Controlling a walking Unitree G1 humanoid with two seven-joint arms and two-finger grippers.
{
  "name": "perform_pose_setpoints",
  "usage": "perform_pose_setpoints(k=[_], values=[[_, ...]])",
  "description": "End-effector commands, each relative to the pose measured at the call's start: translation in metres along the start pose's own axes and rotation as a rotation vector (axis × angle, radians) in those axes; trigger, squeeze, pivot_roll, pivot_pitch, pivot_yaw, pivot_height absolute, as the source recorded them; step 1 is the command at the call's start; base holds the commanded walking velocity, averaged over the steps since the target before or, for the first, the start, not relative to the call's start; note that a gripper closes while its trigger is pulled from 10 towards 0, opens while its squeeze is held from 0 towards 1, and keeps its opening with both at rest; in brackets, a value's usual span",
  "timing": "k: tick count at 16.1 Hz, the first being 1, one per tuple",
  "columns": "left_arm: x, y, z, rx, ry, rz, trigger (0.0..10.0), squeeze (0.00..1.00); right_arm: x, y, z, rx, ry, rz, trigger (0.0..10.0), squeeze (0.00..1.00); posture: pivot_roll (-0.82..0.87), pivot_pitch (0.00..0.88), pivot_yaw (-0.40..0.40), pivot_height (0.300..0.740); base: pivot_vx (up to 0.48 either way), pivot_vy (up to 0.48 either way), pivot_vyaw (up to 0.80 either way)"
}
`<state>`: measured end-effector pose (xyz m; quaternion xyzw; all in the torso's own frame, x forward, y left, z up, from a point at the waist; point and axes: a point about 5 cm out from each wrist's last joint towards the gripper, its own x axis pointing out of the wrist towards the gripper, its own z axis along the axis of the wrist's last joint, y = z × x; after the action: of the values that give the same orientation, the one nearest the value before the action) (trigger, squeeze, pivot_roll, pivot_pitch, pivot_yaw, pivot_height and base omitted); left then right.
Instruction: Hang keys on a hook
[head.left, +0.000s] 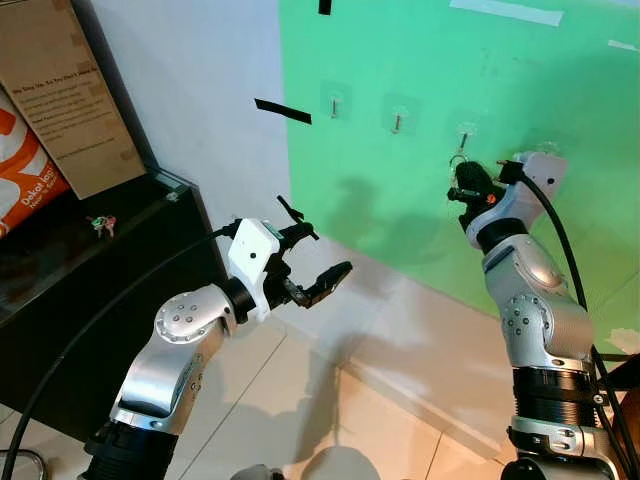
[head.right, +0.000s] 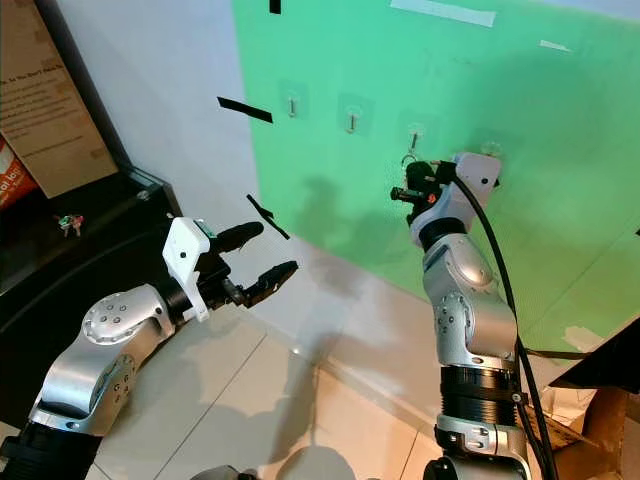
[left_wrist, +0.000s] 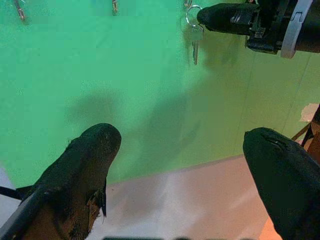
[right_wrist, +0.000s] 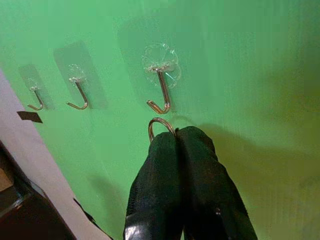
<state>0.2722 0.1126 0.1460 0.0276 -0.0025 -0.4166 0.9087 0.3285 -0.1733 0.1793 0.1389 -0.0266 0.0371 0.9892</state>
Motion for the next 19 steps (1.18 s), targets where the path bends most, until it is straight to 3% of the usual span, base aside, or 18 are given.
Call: perform_pose_setpoints(k=[1, 7, 12, 19], values=[[0.001, -0.001, 0.003, 0.013, 0.006, -0.019, 10.0, 0.00, 0.003, 0.006, 0.003, 0.022, -0.011, 0.027, 10.0, 0.00, -0.06, 0.000, 0.056, 0.740, 0.000, 0.000, 0.00], [0.002, -0.001, 0.003, 0.013, 0.008, -0.029, 10.0, 0.00, -0.001, 0.014, 0.011, 0.064, -0.079, 0.111, 10.0, 0.00, -0.06, 0.000, 0.065, 0.740, 0.000, 0.000, 0.00], [0.002, -0.001, 0.004, 0.014, 0.006, -0.035, 10.0, 0.00, 0.006, 0.009, 0.013, 0.068, -0.094, 0.059, 10.0, 0.00, -0.06, 0.000, 0.066, 0.740, 0.000, 0.000, 0.00], [0.002, 0.000, 0.004, 0.017, 0.008, -0.038, 10.0, 0.00, 0.014, -0.010, 0.000, 0.081, -0.016, -0.102, 10.0, 0.00, -0.06, 0.000, 0.069, 0.740, 0.000, 0.000, 0.00]])
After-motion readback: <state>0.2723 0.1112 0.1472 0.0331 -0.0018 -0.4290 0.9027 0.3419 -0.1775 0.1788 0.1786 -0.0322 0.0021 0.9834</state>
